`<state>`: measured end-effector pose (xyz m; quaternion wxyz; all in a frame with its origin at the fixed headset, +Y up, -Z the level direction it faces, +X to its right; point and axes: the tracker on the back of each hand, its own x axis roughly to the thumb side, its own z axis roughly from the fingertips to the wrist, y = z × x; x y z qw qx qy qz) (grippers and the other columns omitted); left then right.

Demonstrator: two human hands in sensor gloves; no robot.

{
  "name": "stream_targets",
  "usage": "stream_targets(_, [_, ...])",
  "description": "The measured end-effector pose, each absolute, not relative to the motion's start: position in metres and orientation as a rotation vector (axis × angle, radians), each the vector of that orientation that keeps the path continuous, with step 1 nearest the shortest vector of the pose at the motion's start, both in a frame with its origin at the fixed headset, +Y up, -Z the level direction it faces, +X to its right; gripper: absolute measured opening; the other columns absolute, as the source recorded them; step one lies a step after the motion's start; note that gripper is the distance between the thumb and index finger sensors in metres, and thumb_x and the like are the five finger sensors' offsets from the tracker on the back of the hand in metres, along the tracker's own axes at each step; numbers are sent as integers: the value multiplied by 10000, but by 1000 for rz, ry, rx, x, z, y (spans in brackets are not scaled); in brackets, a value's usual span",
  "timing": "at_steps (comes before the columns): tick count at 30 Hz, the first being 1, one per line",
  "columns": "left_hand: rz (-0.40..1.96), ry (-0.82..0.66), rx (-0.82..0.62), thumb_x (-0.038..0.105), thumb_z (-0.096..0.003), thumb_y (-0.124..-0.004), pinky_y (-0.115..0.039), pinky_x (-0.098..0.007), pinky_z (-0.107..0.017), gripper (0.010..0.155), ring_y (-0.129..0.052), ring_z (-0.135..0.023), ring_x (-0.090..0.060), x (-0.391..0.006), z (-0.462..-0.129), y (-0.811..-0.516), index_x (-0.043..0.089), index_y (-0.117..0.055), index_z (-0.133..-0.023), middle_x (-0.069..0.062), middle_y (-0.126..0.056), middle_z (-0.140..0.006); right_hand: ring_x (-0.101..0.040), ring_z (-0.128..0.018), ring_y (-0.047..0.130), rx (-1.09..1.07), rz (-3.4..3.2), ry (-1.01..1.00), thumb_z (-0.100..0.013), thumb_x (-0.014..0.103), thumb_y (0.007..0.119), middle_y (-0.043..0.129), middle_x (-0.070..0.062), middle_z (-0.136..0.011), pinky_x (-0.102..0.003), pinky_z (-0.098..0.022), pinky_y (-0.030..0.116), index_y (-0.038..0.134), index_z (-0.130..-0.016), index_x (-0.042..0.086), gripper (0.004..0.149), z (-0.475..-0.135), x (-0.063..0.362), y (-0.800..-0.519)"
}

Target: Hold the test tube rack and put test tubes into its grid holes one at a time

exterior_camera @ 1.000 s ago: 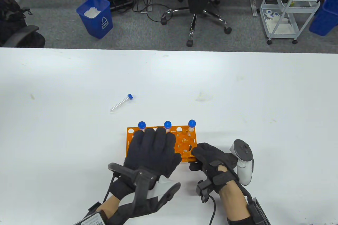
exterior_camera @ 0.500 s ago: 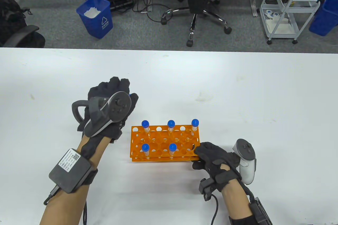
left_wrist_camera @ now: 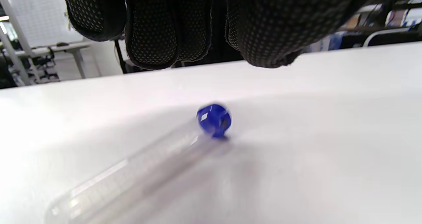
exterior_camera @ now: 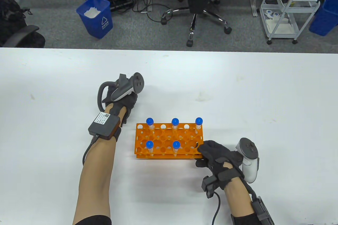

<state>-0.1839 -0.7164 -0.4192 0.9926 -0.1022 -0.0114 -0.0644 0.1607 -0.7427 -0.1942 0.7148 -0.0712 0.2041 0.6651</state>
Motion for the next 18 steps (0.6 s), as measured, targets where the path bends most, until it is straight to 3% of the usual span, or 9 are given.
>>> stream_targets(8, [-197, 9, -280, 461, -359, -916, -761, -500, -625, 648, -928, -804, -315, -184, -431, -741, 423, -717, -975, -136, -772, -988, -587, -726, 762, -164, 1477, 458, -439, 332, 781, 554, -404, -981, -605, -431, 825, 822, -735, 32, 423, -195, 160, -744])
stream_targets(18, [-213, -11, -216, 399, -332, -965, -829, -476, -563, 590, -1039, -638, -278, -184, -430, -746, 351, -831, -905, -114, -921, -849, -588, -728, 760, -173, 1477, 453, -440, 332, 781, 554, -403, -981, -606, -432, 824, 823, -734, 33, 422, -195, 161, -746])
